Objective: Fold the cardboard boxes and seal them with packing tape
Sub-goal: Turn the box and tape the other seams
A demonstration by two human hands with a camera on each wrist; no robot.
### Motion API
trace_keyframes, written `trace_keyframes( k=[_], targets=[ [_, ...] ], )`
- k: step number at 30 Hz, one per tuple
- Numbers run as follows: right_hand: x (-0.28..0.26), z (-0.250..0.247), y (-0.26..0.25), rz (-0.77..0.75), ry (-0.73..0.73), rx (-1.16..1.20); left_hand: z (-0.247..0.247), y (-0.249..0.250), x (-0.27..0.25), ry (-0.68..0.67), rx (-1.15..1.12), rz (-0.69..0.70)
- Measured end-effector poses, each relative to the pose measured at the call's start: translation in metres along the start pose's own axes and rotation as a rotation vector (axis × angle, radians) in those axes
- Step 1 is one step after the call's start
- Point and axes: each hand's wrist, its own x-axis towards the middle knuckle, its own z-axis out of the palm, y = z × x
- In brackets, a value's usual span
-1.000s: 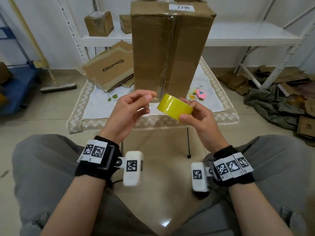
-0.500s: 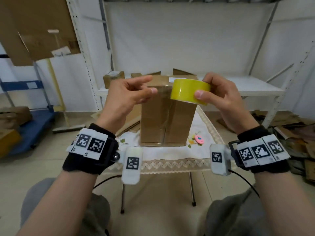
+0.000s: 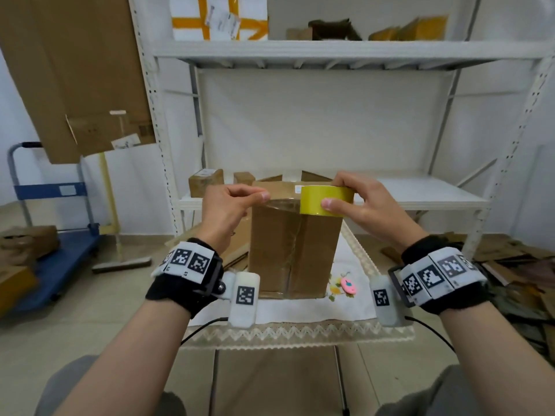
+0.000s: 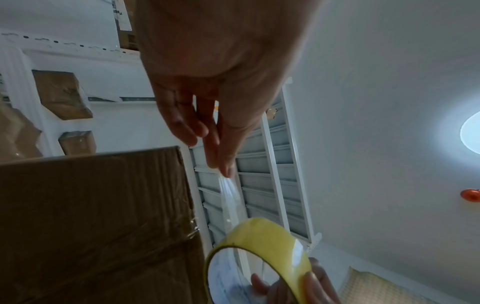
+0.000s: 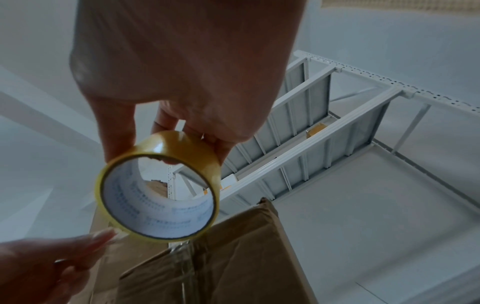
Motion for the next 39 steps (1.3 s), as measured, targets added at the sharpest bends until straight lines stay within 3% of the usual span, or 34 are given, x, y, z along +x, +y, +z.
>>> trace_keyframes(
  k=[6, 10, 18, 23, 30, 36, 39],
  targets=[
    [0.001, -0.001, 0.005, 0.02, 0.085, -0.183, -0.002, -0.008, 0.003, 0.118, -0.026, 0.04],
    [-0.004, -0.015, 0.021, 0.114, 0.353, -0.202, -0.018, -0.02, 0.015, 0.24, -0.083, 0.01],
    [-0.008, -0.008, 0.037, 0.165, 0.348, -0.284, -0.013, -0.043, 0.009, 0.205, -0.064, 0.152],
    [-0.007, -0.011, 0.048, 0.139, 0.484, -0.361, 0.0, -0.043, 0.005, 0.187, -0.03, 0.231],
    [-0.006, -0.008, 0.054, 0.189, 0.578, -0.411, 0.009, -0.041, 0.007, 0.238, 0.106, 0.228],
    [-0.003, -0.002, 0.052, 0.168, 0.637, -0.407, 0.014, -0.043, 0.008, 0.288, 0.298, 0.402],
    [-0.004, 0.0, 0.051, 0.14, 0.672, -0.404, 0.013, -0.046, 0.008, 0.32, 0.358, 0.557]
  ],
)
